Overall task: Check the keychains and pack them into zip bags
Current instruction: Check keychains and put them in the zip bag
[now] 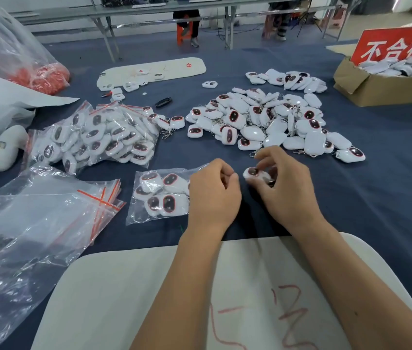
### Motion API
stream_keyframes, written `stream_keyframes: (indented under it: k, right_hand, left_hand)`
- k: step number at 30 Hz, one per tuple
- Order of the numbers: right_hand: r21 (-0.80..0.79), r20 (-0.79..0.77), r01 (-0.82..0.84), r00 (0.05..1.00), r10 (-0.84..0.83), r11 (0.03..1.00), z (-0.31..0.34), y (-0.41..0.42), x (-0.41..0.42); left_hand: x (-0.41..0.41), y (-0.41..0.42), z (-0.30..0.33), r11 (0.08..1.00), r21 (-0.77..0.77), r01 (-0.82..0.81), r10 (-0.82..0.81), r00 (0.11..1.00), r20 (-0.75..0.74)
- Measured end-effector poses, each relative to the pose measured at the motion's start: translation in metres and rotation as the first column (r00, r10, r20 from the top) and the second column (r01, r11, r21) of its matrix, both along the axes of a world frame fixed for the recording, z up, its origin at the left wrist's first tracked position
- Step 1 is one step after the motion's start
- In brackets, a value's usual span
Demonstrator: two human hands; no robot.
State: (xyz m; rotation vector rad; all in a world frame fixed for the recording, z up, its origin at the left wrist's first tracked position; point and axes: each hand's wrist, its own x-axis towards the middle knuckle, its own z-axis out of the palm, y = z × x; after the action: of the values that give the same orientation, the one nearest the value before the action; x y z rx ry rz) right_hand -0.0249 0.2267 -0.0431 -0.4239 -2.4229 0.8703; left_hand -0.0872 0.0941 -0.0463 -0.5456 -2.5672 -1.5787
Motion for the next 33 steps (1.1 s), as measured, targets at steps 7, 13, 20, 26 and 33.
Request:
stream_keyframes:
  k: [7,13,20,26,33]
  right_hand:
    - [-0.122,-0.115,-0.14,0.985,0.126,0.983,0.002,-0.009,0.0]
    - [-0.174,-0.213,-0.146,0.971,0.107,0.974,0.004,-0.015,0.001]
    - [-0.278,-0.288,-0.138,0.956,0.054,0.951,0.0,-0.023,-0.001]
    - [-0.427,-0.206,-0.251,0.963,0.177,0.869,-0.002,-0.017,-0.003]
    - [-0.575,-0.252,-0.299,0.95,0.183,0.761,-0.001,-0.014,-0.003]
  left_hand:
    - [-0.002,-0.005,0.007,0.965,0.252,-0.069,-0.013,0.951,0.309]
    - [0.0,-0.009,0.014,0.913,0.405,-0.052,-0.107,0.927,0.359]
    - [0.0,-0.008,0.015,0.866,0.499,-0.019,-0.192,0.91,0.368]
    - [0.001,-0.002,0.007,0.904,0.423,-0.06,-0.039,0.974,0.222]
    - [0.0,-0.005,0.008,0.916,0.4,-0.009,-0.056,0.987,0.15]
